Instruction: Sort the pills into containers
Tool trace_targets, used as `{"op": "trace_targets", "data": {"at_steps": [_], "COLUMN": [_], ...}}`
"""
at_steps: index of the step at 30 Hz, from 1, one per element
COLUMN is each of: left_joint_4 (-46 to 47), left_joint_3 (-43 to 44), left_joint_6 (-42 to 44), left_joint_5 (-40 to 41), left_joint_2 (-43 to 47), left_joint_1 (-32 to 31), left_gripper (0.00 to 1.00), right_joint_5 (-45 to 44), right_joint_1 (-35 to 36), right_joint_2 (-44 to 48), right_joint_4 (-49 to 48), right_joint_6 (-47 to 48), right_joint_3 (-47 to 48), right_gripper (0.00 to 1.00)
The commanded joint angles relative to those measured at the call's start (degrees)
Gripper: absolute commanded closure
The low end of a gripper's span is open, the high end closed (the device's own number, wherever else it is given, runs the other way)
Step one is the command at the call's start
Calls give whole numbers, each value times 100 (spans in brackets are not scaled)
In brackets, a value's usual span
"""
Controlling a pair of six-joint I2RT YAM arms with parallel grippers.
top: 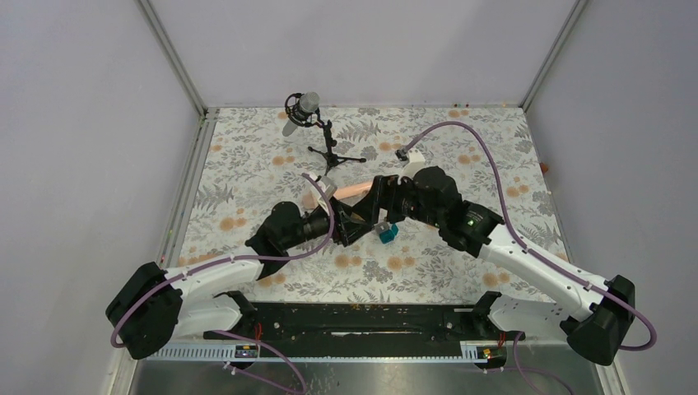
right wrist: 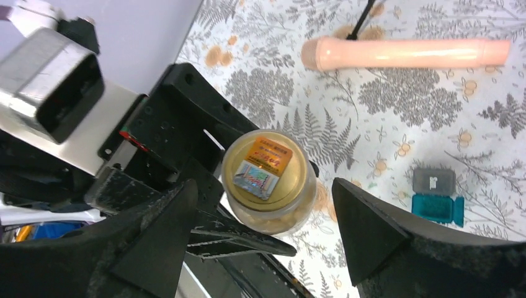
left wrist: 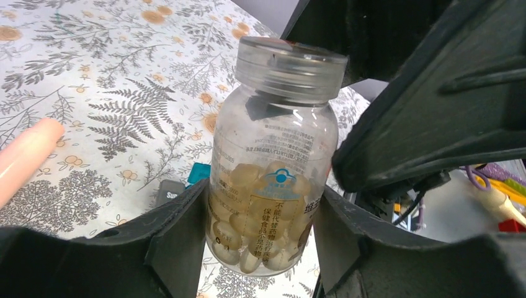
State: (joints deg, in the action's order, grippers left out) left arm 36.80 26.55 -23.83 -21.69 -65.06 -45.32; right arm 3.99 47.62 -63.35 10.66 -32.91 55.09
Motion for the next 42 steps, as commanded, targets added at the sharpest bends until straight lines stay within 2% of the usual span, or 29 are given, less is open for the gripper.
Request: {"op": "trace_targets", "data": {"at_steps": [1,8,11,13,15,19,27,30,31,33,36,37,38,39,41,42], "left_joint_4": [309,151,143,160,149,61,-17,37,64,75,89,97,99,113,113,117], "left_joint_3": [61,179,203,202,202,236,238,246,246,268,311,314,318,318,303,293], "left_joint_6": [-244,-351,-362,-358,-351,-303,-201,-187,-200,-209,-209,-204,-201,-201,-196,-200], "left_joint_5": [624,614,561,507,497,526,601,606,612,611,600,604,596,582,593,602], "left_joint_2": [208,162,141,148,152,172,177,164,159,153,151,151,151,150,156,159], "left_joint_1": [-8,1,-9,-3,-3,-3,1,-2,-2,-2,-1,-3,-3,-3,-3,-3], "left_gripper": [100,100,100,100,100,100,100,100,100,100,100,100,100,100,100,100], "right_joint_5": [-317,-349,-370,-524,-677,-879,-1000,-854,-769,-599,-461,-461,-456,-448,-417,-421], "right_joint_1": [29,28,29,29,30,29,29,29,29,29,29,29,29,19,20,20], "right_joint_2": [-55,-87,-157,-229,-310,-415,-290,-322,-332,-296,-264,-253,-256,-254,-255,-242], "right_joint_4": [-596,-758,-750,-742,-711,-686,-1003,-964,-902,-886,-771,-719,-686,-676,-636,-621], "right_joint_6": [-43,-72,31,125,174,284,404,562,596,675,761,748,713,684,611,564], "right_joint_3": [286,204,249,309,369,469,345,414,442,414,387,388,396,397,428,440], "right_gripper": [13,35,40,37,25,22,46,60,62,61,37,33,33,37,50,54]}}
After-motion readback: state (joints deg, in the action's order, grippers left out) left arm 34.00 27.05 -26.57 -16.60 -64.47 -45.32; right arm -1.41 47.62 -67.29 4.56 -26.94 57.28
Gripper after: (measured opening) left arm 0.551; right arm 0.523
